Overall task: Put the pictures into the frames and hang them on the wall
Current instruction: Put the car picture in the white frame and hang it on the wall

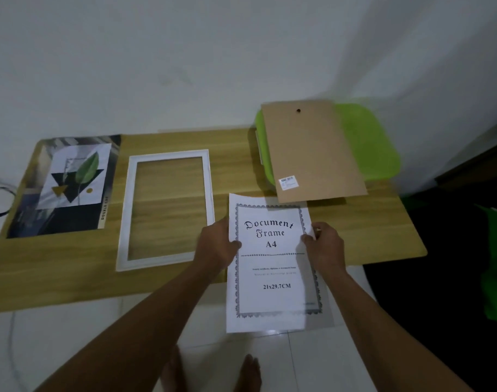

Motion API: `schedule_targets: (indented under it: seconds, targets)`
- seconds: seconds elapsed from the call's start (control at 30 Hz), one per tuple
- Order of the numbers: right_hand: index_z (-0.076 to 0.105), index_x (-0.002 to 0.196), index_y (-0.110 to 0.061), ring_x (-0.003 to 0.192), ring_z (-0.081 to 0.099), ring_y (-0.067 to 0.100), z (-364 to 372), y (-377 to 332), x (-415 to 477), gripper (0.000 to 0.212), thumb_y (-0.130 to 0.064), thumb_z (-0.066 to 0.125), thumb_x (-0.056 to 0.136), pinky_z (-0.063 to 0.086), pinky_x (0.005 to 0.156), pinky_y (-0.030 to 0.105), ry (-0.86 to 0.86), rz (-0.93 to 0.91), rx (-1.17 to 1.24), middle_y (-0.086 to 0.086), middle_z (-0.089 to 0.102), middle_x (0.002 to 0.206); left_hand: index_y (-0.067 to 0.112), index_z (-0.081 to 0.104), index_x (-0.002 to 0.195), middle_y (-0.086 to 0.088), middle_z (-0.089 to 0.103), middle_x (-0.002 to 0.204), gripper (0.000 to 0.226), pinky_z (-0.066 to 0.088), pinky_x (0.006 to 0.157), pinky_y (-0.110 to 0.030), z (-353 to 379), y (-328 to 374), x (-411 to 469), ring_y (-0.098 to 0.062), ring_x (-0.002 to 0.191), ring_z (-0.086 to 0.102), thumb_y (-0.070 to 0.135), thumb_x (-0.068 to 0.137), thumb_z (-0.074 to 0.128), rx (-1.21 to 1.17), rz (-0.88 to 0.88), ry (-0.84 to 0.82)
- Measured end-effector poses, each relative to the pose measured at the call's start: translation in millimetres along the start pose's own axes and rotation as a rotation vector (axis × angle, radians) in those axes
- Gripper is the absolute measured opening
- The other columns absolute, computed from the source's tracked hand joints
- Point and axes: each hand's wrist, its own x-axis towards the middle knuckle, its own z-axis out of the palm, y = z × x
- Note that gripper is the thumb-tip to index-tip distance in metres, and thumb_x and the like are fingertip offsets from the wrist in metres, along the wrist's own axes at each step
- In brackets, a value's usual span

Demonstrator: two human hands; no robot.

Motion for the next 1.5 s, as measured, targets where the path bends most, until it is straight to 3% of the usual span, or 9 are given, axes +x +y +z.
schedule_targets:
  seconds: [0.13,0.23,0.43,0.57,0.8,0.97,1.07,1.23,1.5]
  targets:
    - [0.063,0.115,-0.010,0.094,0.061,0.023,1.4,6.0,11.5,0.025,-0.020,0.066,0.092,0.048,0.076,0.029,0.026,-0.072,-0.117,0.009,0.068,0.105,0.017,0.066,0.099,-0.002,0.070,0.083,0.027,0.049,0.064,-0.029,7.4,1.2,6.8,-0.026,0.080,0.066,0.015,0.072,0.069,0.132,-0.040,0.019]
    - [0.061,0.115,-0.015,0.105,0.057,0.028,-0.5,7.5,8.4,0.026,-0.026,0.064,0.092,0.051,0.079,0.036,0.046,-0.162,-0.251,0.007,0.062,0.109,0.016,0.060,0.111,-0.005,0.064,0.099,0.034,0.048,0.071,-0.034,8.4,7.5,5.0,-0.029,0.097,0.062,0.027,0.080,0.069,0.395,-0.005,0.021]
    - [0.045,0.142,-0.009,0.138,0.035,0.028,-3.6,21.0,7.2,0.058,-0.038,0.059,0.093,0.039,0.107,0.041,-0.181,-0.419,-0.579,0.012,0.043,0.148,0.021,0.055,0.132,-0.001,0.053,0.138,0.059,0.038,0.092,-0.038,21.3,8.3,8.3,-0.028,0.122,0.043,0.050,0.081,0.064,0.706,0.216,-0.043]
    - [0.040,0.145,-0.010,0.142,0.029,0.028,-7.7,20.7,7.8,0.059,-0.039,0.056,0.096,0.035,0.110,0.042,-0.194,-0.432,-0.601,0.011,0.036,0.153,0.023,0.050,0.138,-0.001,0.044,0.148,0.062,0.033,0.101,-0.038,26.2,8.7,8.5,-0.027,0.129,0.038,0.052,0.084,0.060,0.719,0.205,-0.083]
    - [0.047,0.136,-0.009,0.135,0.038,0.025,-12.6,-3.4,-0.8,0.047,-0.036,0.055,0.098,0.039,0.103,0.035,-0.168,-0.453,-0.529,0.011,0.045,0.142,0.020,0.048,0.140,-0.006,0.047,0.145,0.059,0.037,0.101,-0.040,9.8,15.7,7.5,-0.029,0.129,0.043,0.046,0.088,0.059,0.611,0.180,-0.094]
    - [0.043,0.140,-0.010,0.129,0.046,0.026,-2.6,-52.0,-11.6,0.048,-0.038,0.047,0.101,0.044,0.098,0.038,-0.223,-0.501,-0.560,0.009,0.049,0.140,0.010,0.059,0.119,-0.008,0.061,0.120,0.044,0.048,0.090,-0.041,-31.1,4.8,3.0,-0.031,0.113,0.055,0.042,0.089,0.058,0.466,0.163,-0.059]
    - [0.044,0.138,-0.011,0.126,0.049,0.027,15.6,-94.0,-18.5,0.047,-0.039,0.047,0.101,0.046,0.094,0.039,-0.246,-0.525,-0.567,0.009,0.051,0.136,0.011,0.057,0.129,-0.009,0.059,0.129,0.051,0.046,0.097,-0.039,-67.3,-13.7,-0.1,-0.028,0.119,0.054,0.044,0.090,0.058,0.427,0.126,-0.003]
    - [0.056,0.118,-0.011,0.104,0.059,0.029,70.7,-176.3,-40.8,0.032,-0.036,0.048,0.099,0.047,0.075,0.035,-0.223,-0.648,-0.565,0.008,0.060,0.110,0.014,0.052,0.136,-0.007,0.055,0.136,0.055,0.041,0.103,-0.035,-145.9,-65.0,-2.3,-0.024,0.125,0.050,0.047,0.092,0.054,0.439,0.055,0.090]
    - [0.055,0.121,-0.015,0.107,0.058,0.024,200.8,-278.5,-93.5,0.033,-0.037,0.049,0.098,0.050,0.084,0.037,-0.249,-0.669,-0.498,0.004,0.060,0.113,0.014,0.061,0.124,-0.007,0.062,0.124,0.043,0.045,0.094,-0.036,-265.3,-180.6,23.5,-0.024,0.114,0.056,0.041,0.090,0.061,0.413,0.020,0.170]
